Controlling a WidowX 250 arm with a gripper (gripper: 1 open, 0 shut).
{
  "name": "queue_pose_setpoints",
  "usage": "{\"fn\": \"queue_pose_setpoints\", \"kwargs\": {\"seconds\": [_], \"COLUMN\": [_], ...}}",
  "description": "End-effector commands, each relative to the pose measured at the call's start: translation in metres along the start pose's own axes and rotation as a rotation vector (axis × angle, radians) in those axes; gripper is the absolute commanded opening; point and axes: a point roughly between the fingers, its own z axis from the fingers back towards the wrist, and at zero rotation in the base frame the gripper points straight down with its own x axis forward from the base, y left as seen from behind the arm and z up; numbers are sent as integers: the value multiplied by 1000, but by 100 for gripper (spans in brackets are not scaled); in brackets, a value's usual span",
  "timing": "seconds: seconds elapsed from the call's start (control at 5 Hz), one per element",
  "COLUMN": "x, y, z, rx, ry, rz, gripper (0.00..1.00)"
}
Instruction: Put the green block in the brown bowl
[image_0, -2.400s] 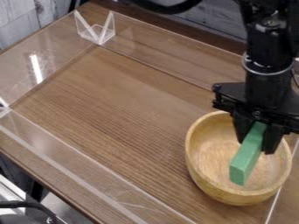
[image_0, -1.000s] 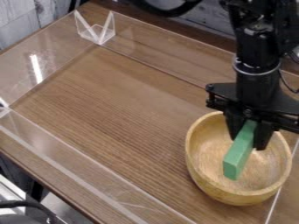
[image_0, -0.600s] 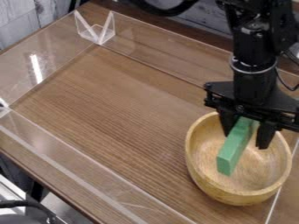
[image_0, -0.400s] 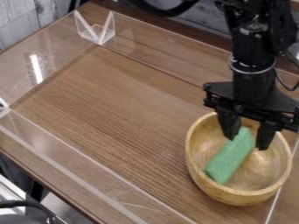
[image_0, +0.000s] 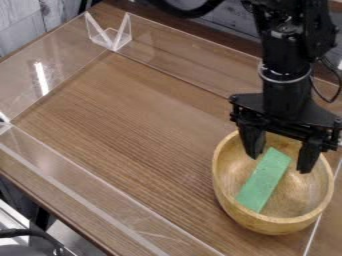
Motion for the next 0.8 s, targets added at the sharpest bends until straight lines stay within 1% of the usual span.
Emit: {"fn": "queue_pose_setpoints", "kwargs": {"seconds": [0.0, 0.6], "x": [8, 10], "y": [1, 6], "z": [11, 8], "rx": [-18, -24], "ry": [-35, -22], "rz": [2, 4], "gripper": [100, 100]}}
